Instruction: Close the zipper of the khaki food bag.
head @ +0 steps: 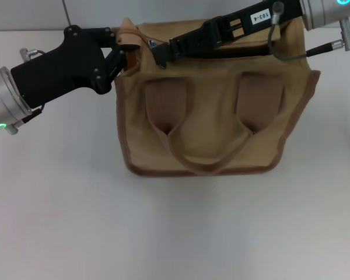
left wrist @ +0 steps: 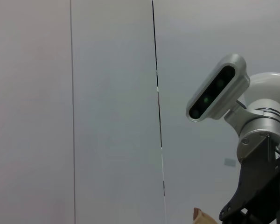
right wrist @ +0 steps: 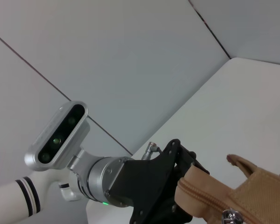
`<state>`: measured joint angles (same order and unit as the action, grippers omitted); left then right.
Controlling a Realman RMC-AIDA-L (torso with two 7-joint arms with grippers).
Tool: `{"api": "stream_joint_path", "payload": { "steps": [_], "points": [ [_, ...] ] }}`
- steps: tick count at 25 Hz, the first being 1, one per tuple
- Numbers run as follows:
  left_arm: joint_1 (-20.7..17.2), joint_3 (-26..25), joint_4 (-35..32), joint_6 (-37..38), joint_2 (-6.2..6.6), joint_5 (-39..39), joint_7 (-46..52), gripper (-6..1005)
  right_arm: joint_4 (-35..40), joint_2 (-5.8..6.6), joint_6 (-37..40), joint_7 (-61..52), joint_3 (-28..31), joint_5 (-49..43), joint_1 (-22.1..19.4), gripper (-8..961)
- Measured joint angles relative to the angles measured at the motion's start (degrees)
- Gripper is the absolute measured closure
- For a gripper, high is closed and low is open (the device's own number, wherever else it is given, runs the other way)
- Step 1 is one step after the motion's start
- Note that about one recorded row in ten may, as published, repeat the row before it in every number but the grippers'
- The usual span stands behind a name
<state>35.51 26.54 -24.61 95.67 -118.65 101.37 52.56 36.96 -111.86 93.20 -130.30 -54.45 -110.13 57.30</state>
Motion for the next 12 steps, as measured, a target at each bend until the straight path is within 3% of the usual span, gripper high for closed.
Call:
{"api": "stream_joint_path", "payload": {
  "steps": [4,10,12],
  "points": [
    [0.03,0.00,0.00,0.05,0.00,-0.02,0.03,968,-0.24,-0.10,-0.48,-0.79,-0.03,-0.03,0.23,208],
    [0.03,0.00,0.34,0.14,0.00,-0.05,0.05,968,-0.36,-0.27,-1.47,-1.52,-0.05,-0.58,0.27,428],
    [0.10,-0.02,0.66,0.15,0.00,-0.05,0.10,967,-0.48,-0.32,-1.57,-1.53,-0.05,-0.64,0.29,660]
  ]
}}
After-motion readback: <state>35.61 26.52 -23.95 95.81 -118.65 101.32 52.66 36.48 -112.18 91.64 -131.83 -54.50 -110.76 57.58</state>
